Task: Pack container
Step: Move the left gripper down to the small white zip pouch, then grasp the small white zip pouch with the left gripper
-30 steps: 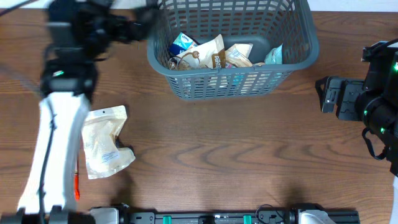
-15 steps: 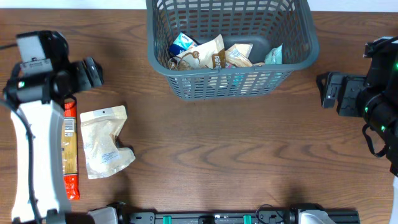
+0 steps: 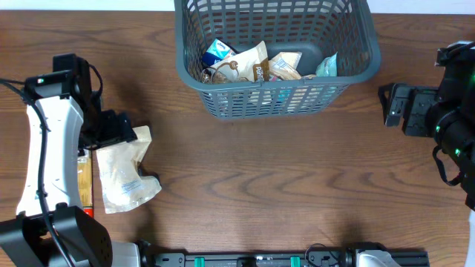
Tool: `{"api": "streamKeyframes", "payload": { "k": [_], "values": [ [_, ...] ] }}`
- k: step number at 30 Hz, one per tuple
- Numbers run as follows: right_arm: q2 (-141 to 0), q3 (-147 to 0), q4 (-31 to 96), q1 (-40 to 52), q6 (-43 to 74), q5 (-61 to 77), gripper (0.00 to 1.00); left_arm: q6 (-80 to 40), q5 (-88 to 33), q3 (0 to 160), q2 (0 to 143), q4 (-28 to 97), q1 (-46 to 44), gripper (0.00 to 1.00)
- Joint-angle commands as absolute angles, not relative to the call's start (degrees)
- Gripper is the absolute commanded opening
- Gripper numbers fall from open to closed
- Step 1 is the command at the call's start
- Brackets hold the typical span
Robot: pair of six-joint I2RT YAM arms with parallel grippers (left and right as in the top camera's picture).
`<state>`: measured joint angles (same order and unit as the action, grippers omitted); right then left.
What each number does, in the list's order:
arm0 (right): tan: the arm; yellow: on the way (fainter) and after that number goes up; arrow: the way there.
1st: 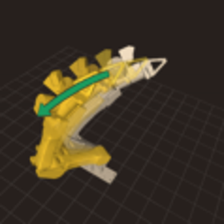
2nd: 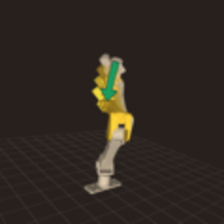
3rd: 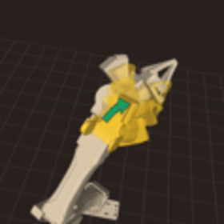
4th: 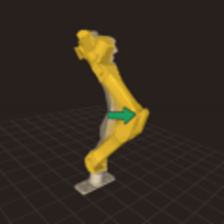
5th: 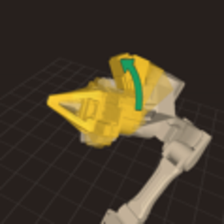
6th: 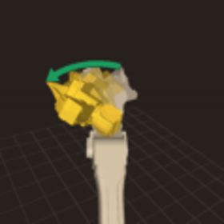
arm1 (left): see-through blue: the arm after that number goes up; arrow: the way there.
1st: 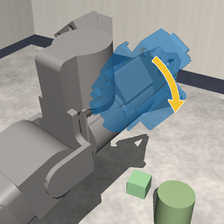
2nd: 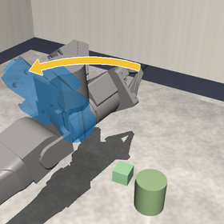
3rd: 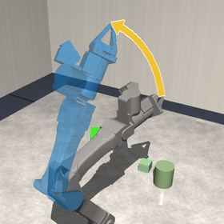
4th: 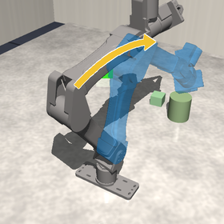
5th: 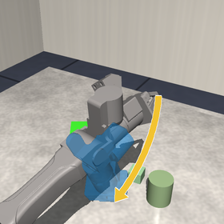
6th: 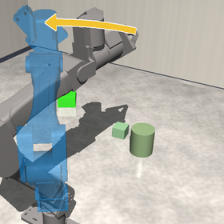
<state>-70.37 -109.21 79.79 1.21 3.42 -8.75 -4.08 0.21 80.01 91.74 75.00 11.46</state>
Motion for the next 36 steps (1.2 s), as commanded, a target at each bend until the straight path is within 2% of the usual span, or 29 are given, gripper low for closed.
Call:
{"api": "streamKeyframes", "payload": {
  "k": [1,13,27,31,34,36],
  "values": [
    [-70.13,-109.08,79.44,1.48,2.87,-8.78,0.99,-5.06,0.40,76.99,91.96,75.42,11.29,1.00],
    [-70.13,-109.08,76.79,1.48,0.97,-8.78,0.99,-8.05,-2.57,56.23,91.96,55.48,11.18,0.99],
    [-70.13,-109.08,76.58,1.48,0.10,-8.80,0.99,-8.25,-2.50,44.21,91.96,34.46,11.18,0.99],
    [-70.13,-109.08,76.71,1.48,0.10,-8.80,0.99,-8.25,-2.50,43.18,91.98,30.50,11.18,0.88],
    [-70.13,-109.08,76.79,1.48,0.12,-8.78,0.99,-8.25,-2.50,43.18,92.01,28.58,11.18,0.57],
    [-70.13,-109.08,76.90,1.48,0.12,-8.78,0.99,-8.25,-2.52,43.18,92.01,27.66,11.18,0.43]
  ]
}}
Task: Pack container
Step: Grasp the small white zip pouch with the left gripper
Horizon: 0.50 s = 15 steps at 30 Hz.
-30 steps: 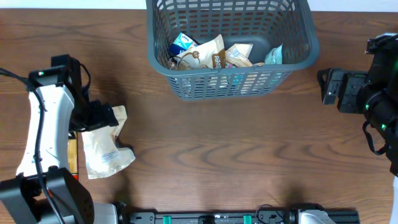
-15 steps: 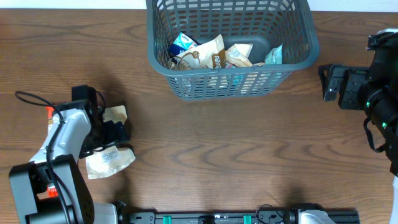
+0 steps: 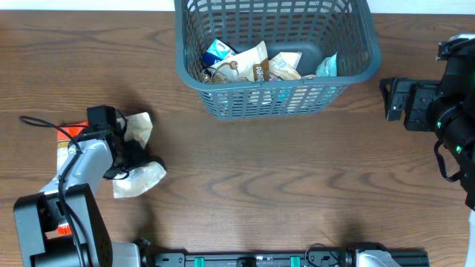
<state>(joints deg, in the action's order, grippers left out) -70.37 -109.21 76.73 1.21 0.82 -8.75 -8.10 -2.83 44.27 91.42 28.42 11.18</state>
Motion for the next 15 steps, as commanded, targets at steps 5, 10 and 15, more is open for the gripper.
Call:
{"api": "streamKeyframes", "payload": {
  "k": [5,10,15],
  "values": [
    [-70.13,-109.08,77.12,1.48,0.12,-8.78,0.99,-8.23,-2.52,43.20,92.01,25.78,11.18,0.06],
    [-70.13,-109.08,76.95,1.48,0.14,-8.78,0.99,-6.96,-2.52,44.03,91.96,23.16,11.18,0.06],
    [-70.13,-109.08,76.69,1.48,0.14,-8.78,0.99,-3.57,-2.55,49.71,90.37,23.49,11.18,0.06]
  ]
}}
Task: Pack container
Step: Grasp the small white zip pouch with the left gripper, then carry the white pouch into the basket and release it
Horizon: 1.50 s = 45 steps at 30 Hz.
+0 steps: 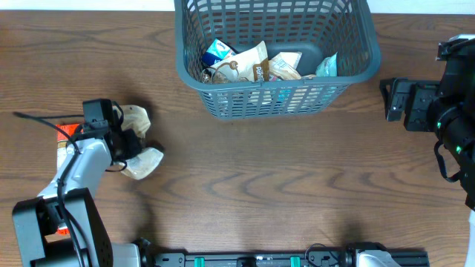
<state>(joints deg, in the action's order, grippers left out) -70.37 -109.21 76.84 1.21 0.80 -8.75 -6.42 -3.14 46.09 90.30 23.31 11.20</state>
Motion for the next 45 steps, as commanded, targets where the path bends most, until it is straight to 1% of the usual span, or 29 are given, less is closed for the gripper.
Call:
{"api": "streamKeyframes", "payload": {
  "k": [1,6,12,15,20,25,30,34,41,42,43,44,45],
  "values": [
    [-70.13,-109.08,76.69,1.48,0.14,-8.78,0.99,-2.74,-2.55,51.46,89.54,23.62,11.18,0.06],
    [-70.13,-109.08,76.69,1.48,0.14,-8.78,0.99,0.75,-2.52,61.56,84.33,23.66,11.18,0.06],
    [-70.13,-109.08,76.69,1.48,0.21,-8.75,0.99,0.86,-2.94,74.39,77.93,22.94,11.18,0.06],
    [-70.13,-109.08,76.64,1.48,0.71,-8.73,0.99,0.84,-7.35,78.83,75.26,19.81,11.18,0.06],
    [-70.24,-109.08,76.44,1.50,1.23,-8.56,0.99,0.80,-19.25,80.62,73.25,7.97,9.10,0.06],
    [-70.67,-109.08,76.51,1.48,1.23,-8.54,0.99,0.14,-25.12,80.62,76.36,-2.44,3.07,0.06],
    [-71.16,-109.08,76.71,1.50,1.23,-8.54,0.99,-0.89,-29.91,80.62,82.72,-9.23,-3.62,0.06],
    [-71.33,-109.08,76.99,1.50,1.23,-8.54,0.99,-2.22,-31.53,80.62,89.19,-11.77,-8.84,0.06],
    [-71.37,-109.08,78.08,1.48,1.26,-8.54,0.99,-2.46,-31.55,80.62,96.64,-11.09,-14.92,0.06],
    [-71.37,-109.08,78.37,1.50,1.26,-8.54,0.99,-2.61,-31.55,80.60,97.25,-10.76,-15.31,0.11],
    [-71.37,-109.08,78.59,1.48,1.26,-8.54,0.99,-3.46,-31.53,80.60,97.76,-10.57,-15.46,0.31],
    [-71.40,-109.08,78.78,1.50,1.28,-8.54,0.99,-4.51,-31.53,80.60,98.06,-10.59,-15.49,0.62],
    [-71.42,-109.08,78.96,1.48,1.28,-8.54,0.99,-5.26,-31.51,80.60,98.24,-10.59,-15.46,0.80]
  ]
}}
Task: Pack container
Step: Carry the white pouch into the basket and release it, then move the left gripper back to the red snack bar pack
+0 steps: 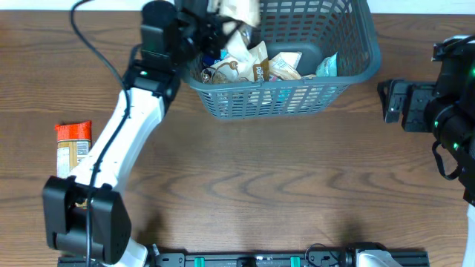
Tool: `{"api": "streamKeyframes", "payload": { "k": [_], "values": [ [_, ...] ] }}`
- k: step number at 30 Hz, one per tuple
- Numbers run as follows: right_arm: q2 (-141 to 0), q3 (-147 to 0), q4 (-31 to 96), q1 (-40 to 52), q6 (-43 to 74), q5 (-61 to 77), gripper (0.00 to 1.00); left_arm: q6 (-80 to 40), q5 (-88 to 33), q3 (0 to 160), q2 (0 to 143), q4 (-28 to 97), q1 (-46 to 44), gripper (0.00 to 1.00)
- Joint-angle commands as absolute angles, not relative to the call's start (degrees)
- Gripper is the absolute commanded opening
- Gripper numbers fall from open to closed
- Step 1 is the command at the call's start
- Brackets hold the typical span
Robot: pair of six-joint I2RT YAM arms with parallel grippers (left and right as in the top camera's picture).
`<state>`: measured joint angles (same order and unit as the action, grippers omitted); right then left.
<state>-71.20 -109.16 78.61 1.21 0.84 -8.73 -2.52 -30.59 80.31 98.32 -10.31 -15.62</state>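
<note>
The grey-blue mesh basket stands at the back centre and holds several snack packets. My left arm reaches out to the basket's left rim. There my left gripper is shut on a cream pouch, which it holds above the basket's left side. An orange-topped snack bar lies on the table at the far left. At the right edge, beside the basket, my right gripper hovers; its jaws show only as a dark block.
The brown wooden table carries only the basket and the snack bar. A black rail runs along the front edge. The left arm's base sits at the front left.
My left gripper, then low on the table at the left and closed around the cream pouch, is now up over the basket's left side with the pouch in it. The right arm has not moved.
First the cream pouch lay flat on the table at the left, with my left gripper at its top edge. Then the gripper was low beside the crumpled pouch, then closed around it. Now the pouch hangs over the basket, and the uncovered snack bar is still on the table.
</note>
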Motion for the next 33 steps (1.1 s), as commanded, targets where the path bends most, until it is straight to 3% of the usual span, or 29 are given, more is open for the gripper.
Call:
{"api": "streamKeyframes", "payload": {
  "k": [1,3,9,14,20,27,33],
  "values": [
    [-71.42,-109.08,79.11,1.48,1.28,-8.54,0.99,-5.23,-31.51,80.60,98.28,-10.59,-15.44,0.90],
    [-71.44,-109.08,79.29,1.50,1.69,-8.56,0.99,-5.23,-31.51,80.62,98.26,-10.94,-15.44,1.00],
    [-71.53,-109.08,79.33,1.50,1.69,-8.51,0.99,-5.21,-30.68,80.62,95.66,-10.92,-14.70,0.97],
    [-71.53,-109.08,79.35,1.50,1.72,-8.51,0.99,-4.43,-12.32,80.62,85.89,-4.91,-9.91,0.95],
    [-71.83,-109.08,79.05,1.48,1.69,-8.51,0.99,-1.10,3.77,80.62,74.67,11.68,0.49,0.95],
    [-72.66,-109.08,78.61,1.50,1.63,-8.10,0.99,-1.06,5.19,80.29,76.14,42.24,12.10,0.95],
    [-73.28,-109.08,78.63,1.50,1.61,-8.10,0.99,8.91,5.69,76.64,84.20,53.58,19.55,0.95]
  ]
}}
